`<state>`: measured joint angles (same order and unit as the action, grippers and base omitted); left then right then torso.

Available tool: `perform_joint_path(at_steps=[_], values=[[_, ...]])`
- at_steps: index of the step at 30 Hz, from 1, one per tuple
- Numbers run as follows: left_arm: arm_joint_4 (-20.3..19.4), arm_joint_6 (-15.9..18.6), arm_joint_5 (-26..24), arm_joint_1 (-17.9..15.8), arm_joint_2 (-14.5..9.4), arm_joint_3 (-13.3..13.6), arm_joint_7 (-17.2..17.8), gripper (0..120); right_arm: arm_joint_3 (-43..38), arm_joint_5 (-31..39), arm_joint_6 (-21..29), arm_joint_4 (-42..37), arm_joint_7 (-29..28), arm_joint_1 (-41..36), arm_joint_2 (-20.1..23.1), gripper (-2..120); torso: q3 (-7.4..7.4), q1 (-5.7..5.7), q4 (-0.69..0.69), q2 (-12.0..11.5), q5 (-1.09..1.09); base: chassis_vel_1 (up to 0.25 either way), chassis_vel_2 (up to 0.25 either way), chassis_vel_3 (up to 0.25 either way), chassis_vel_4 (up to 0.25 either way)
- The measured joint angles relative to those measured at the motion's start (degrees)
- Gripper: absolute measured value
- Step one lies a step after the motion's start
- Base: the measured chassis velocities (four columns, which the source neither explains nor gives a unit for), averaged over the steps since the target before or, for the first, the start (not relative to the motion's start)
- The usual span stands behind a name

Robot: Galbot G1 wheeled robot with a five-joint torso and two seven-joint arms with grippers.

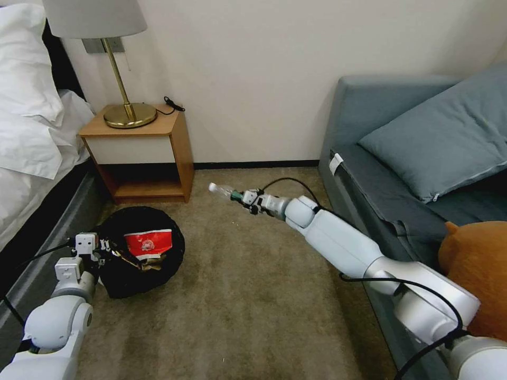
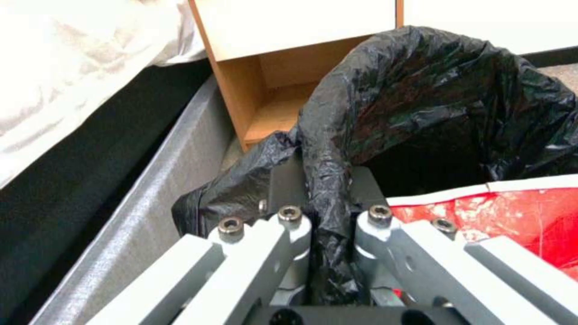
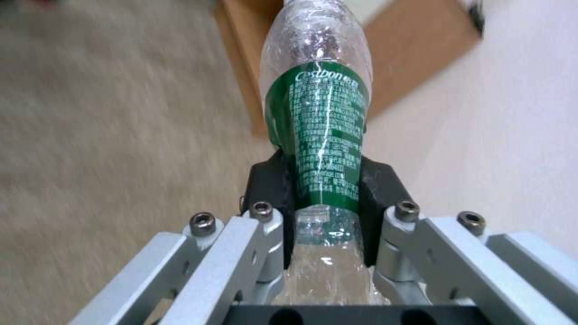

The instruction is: Pick up the trash bin, then pick up the garbage on the floor and place it into the trash bin.

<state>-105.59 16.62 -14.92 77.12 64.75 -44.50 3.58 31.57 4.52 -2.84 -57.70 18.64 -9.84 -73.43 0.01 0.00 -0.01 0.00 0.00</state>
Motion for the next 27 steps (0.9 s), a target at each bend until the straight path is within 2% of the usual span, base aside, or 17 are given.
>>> perform_joint_path(at_steps=[1,2,4,10,27], values=[[0.00,0.00,0.00,0.00,0.00,0.00,0.00,3,0.00,0.00,0.00,0.00,0.00,0.00,0.00,14,0.00,0.00,0.00,0.00,0.00,0.000,0.000,0.000,0.000],[0.00,0.05,0.24,-0.21,0.08,0.17,0.03,3,1.36,2.01,1.66,-4.91,-0.19,0.28,0.75,14,0.00,0.00,0.00,0.00,0.00,0.000,0.000,0.000,0.000],[0.03,0.15,0.44,-0.49,0.21,0.40,0.05,3,2.76,3.89,3.08,-9.80,-0.32,0.75,0.89,14,0.00,0.00,0.00,0.00,0.00,0.000,0.000,0.000,0.000],[0.20,0.27,0.56,-0.76,0.32,0.56,0.10,3,5.67,8.35,5.96,-16.85,-1.23,1.77,0.49,14,0.00,0.00,0.00,0.01,0.00,0.000,0.000,0.000,0.000],[1.74,-0.09,-0.31,-1.32,-0.07,0.17,0.24,3,12.57,12.50,6.62,-18.90,-3.32,1.21,-5.55,14,-0.01,0.00,0.01,0.01,-0.01,0.000,0.000,0.000,0.000]])
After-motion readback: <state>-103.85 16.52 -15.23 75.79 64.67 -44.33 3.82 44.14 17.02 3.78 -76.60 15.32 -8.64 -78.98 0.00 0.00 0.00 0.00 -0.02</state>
